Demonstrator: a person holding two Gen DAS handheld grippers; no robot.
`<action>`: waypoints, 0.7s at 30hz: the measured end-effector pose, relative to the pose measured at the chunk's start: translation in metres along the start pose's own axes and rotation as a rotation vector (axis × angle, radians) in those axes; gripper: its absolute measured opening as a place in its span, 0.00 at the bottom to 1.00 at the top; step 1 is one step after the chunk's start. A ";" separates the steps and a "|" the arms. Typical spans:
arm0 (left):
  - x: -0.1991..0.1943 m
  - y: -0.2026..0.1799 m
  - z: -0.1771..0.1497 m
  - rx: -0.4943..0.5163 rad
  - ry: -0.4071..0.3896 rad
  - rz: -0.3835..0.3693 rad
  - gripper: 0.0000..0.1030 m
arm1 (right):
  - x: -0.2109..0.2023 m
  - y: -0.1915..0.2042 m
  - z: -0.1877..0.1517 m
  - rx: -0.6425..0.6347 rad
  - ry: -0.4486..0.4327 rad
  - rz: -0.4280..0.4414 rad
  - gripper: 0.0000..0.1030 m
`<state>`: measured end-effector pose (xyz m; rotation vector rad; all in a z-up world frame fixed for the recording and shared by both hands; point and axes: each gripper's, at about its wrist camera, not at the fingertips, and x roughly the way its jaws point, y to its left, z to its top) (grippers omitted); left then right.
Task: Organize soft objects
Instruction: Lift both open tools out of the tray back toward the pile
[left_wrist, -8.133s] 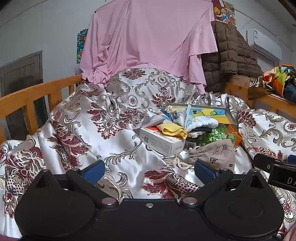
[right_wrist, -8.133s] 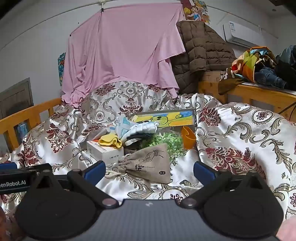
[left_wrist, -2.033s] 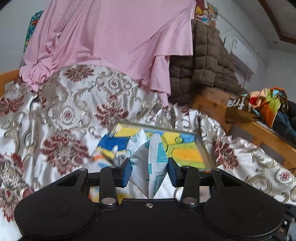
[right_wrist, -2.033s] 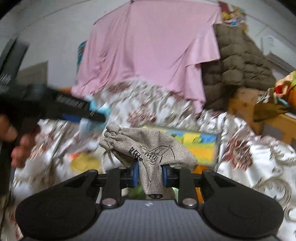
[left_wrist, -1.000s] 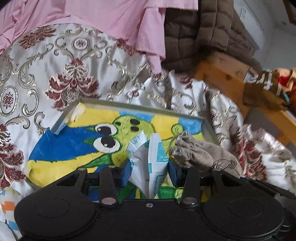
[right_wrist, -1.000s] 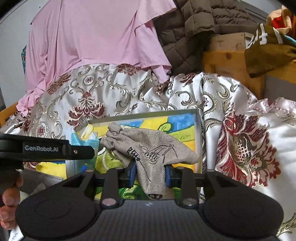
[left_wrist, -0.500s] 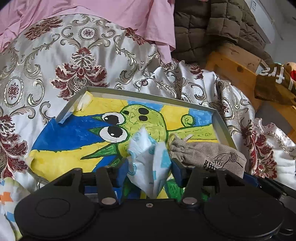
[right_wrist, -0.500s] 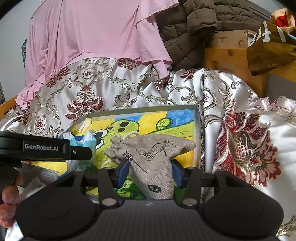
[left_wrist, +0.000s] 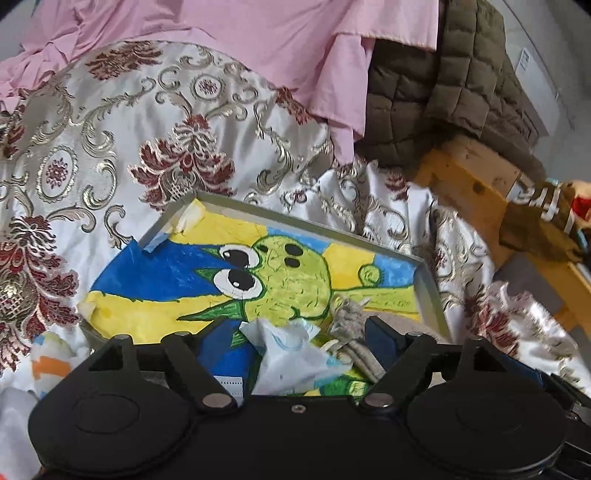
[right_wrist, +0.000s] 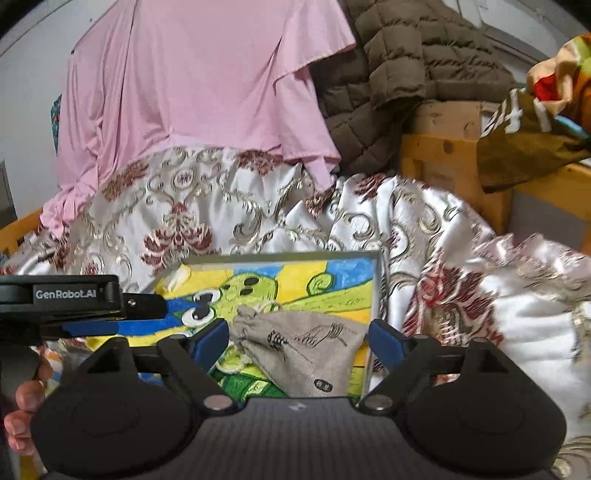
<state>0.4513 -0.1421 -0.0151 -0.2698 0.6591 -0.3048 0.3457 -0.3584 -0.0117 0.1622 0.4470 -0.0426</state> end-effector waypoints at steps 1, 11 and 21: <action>-0.006 0.000 0.000 -0.012 -0.013 -0.003 0.80 | -0.008 -0.001 0.003 0.007 -0.013 0.001 0.87; -0.102 -0.012 -0.008 0.008 -0.191 -0.013 0.93 | -0.100 0.010 0.023 0.017 -0.169 -0.001 1.00; -0.210 -0.015 -0.035 0.090 -0.337 -0.032 0.99 | -0.180 0.046 0.002 -0.003 -0.300 0.011 1.00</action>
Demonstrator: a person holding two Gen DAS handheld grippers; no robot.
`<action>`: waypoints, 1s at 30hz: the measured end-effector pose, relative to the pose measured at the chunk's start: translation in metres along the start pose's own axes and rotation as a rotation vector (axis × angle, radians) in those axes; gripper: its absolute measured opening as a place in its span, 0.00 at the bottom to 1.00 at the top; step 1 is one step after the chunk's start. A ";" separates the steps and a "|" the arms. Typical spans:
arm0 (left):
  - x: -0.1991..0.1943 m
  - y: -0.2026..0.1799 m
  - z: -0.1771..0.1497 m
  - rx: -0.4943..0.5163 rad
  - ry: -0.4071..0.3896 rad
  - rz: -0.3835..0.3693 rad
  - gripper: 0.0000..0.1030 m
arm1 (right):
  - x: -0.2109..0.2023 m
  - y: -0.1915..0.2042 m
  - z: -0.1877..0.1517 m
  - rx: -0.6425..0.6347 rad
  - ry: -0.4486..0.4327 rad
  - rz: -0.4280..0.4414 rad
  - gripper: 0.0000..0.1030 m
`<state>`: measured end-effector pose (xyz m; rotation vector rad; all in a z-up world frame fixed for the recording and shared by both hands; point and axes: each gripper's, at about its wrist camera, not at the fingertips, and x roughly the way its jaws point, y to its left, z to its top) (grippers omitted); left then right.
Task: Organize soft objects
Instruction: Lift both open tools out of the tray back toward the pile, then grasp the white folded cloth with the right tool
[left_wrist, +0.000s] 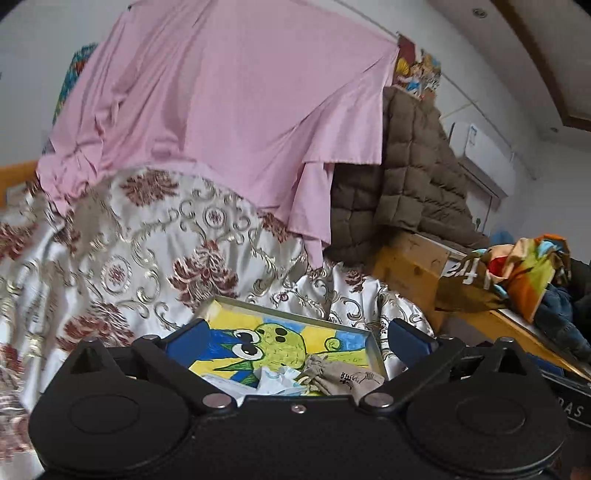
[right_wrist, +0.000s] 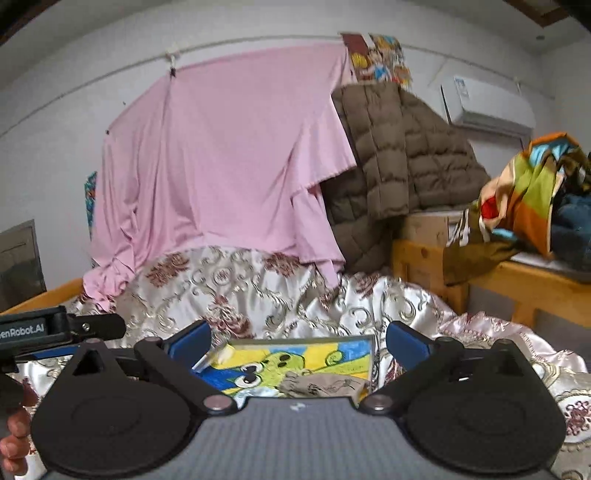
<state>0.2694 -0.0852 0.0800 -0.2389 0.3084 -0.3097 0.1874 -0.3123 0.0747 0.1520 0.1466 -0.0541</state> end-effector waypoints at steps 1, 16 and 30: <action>-0.010 0.000 0.000 0.007 -0.009 0.000 0.99 | -0.009 0.004 -0.001 0.000 -0.014 0.001 1.00; -0.127 0.050 -0.039 0.045 -0.059 0.052 0.99 | -0.100 0.061 -0.062 -0.050 -0.019 -0.014 1.00; -0.140 0.098 -0.108 0.104 0.069 0.134 0.99 | -0.101 0.112 -0.119 -0.191 0.164 0.019 1.00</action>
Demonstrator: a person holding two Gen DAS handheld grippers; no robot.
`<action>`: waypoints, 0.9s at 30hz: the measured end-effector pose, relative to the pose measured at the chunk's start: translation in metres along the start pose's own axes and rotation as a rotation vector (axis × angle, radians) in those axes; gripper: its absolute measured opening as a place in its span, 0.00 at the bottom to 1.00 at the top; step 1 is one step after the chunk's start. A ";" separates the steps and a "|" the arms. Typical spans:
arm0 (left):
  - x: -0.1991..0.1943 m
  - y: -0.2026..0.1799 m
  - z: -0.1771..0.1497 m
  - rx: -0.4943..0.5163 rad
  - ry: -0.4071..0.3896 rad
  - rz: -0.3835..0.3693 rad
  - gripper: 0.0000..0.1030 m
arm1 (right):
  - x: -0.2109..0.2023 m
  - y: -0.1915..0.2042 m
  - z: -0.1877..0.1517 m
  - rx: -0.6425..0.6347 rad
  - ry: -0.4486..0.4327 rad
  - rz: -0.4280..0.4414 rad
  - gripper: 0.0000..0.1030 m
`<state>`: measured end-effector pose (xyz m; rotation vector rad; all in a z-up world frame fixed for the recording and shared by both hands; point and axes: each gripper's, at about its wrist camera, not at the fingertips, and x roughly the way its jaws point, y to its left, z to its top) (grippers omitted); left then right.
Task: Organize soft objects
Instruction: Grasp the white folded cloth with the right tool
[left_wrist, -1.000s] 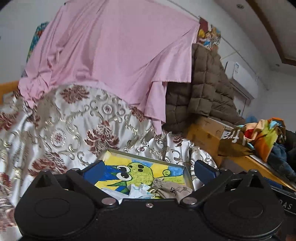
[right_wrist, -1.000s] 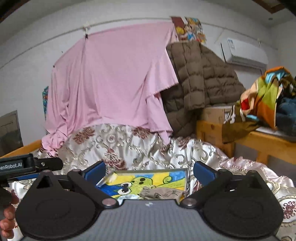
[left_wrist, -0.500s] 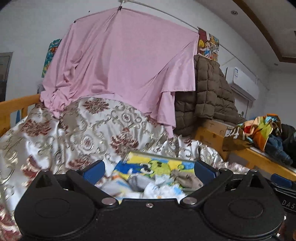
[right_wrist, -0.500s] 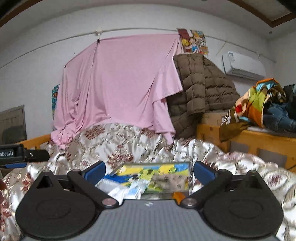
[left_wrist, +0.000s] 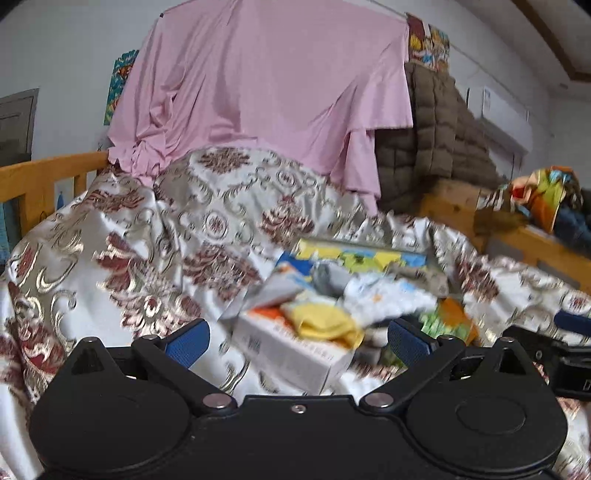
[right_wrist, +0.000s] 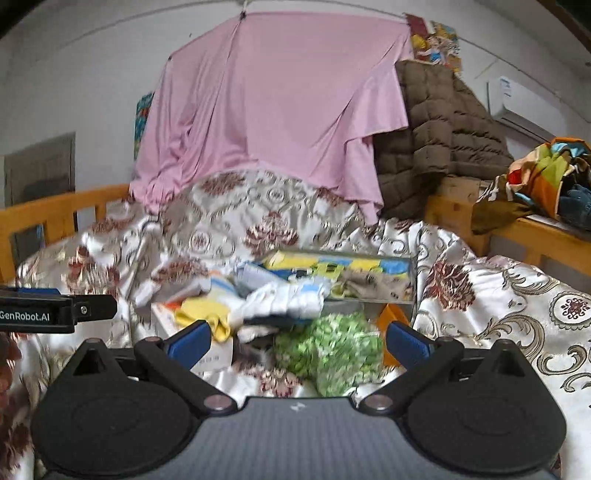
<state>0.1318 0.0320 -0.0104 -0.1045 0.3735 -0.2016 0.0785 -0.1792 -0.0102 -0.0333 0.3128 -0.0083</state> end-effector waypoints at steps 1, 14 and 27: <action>0.002 0.002 -0.003 0.004 0.009 0.006 0.99 | 0.002 0.001 -0.002 -0.003 0.011 0.003 1.00; 0.012 0.002 -0.018 0.028 0.075 0.033 0.99 | 0.019 0.005 -0.009 -0.010 0.075 0.045 1.00; 0.018 0.005 -0.020 0.017 0.092 0.073 0.99 | 0.027 0.013 -0.008 -0.030 0.069 0.077 1.00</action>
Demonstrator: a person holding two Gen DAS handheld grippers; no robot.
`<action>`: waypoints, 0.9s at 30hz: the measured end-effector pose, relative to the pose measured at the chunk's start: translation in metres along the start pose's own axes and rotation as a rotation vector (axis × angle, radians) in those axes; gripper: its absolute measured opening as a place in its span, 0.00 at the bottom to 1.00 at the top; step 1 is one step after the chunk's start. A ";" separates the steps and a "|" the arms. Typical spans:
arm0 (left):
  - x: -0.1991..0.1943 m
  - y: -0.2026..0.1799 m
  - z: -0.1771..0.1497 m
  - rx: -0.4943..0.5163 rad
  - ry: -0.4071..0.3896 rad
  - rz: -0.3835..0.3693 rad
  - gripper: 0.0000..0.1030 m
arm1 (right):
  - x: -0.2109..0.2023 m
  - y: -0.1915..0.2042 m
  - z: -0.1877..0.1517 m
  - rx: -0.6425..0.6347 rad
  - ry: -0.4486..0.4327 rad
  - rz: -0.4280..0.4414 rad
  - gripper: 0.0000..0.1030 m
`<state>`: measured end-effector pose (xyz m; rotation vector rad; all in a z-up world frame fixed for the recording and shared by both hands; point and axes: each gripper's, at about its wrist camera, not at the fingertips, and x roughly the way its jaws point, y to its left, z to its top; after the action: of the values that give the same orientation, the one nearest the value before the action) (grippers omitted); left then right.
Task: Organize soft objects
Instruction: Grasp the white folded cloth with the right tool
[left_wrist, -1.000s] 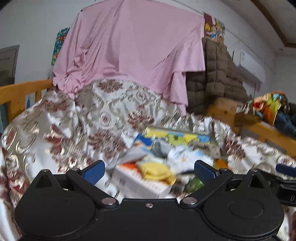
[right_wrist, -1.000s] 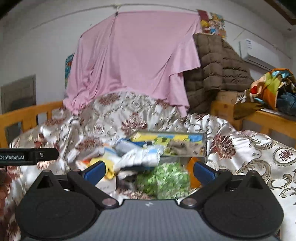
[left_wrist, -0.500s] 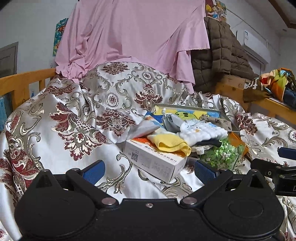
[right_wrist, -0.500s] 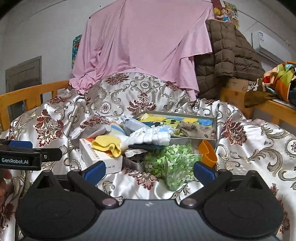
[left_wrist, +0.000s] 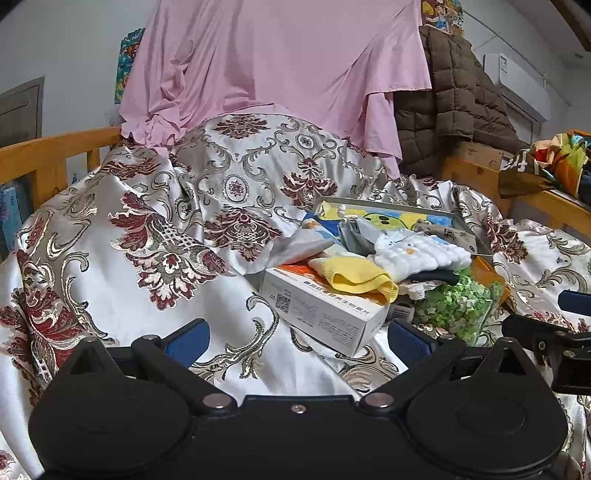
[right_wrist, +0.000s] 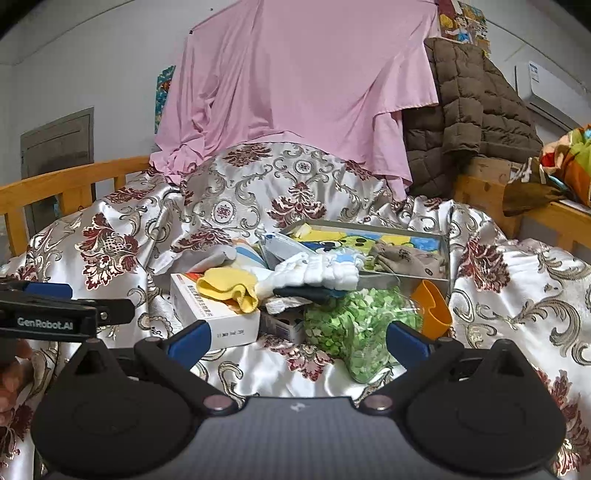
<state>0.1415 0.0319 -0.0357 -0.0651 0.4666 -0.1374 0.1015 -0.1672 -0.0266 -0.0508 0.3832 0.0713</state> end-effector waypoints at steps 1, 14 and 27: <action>0.001 0.000 0.000 -0.001 0.001 0.003 0.99 | 0.001 0.001 0.001 -0.005 -0.001 0.002 1.00; 0.030 -0.004 0.018 0.010 0.007 -0.011 0.99 | 0.037 -0.008 0.029 -0.068 -0.054 0.020 1.00; 0.102 -0.017 0.047 0.057 0.041 -0.149 0.99 | 0.116 -0.043 0.041 -0.086 -0.012 0.057 0.99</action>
<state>0.2509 0.0012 -0.0370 -0.0410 0.4981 -0.2983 0.2281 -0.2003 -0.0304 -0.1243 0.3692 0.1443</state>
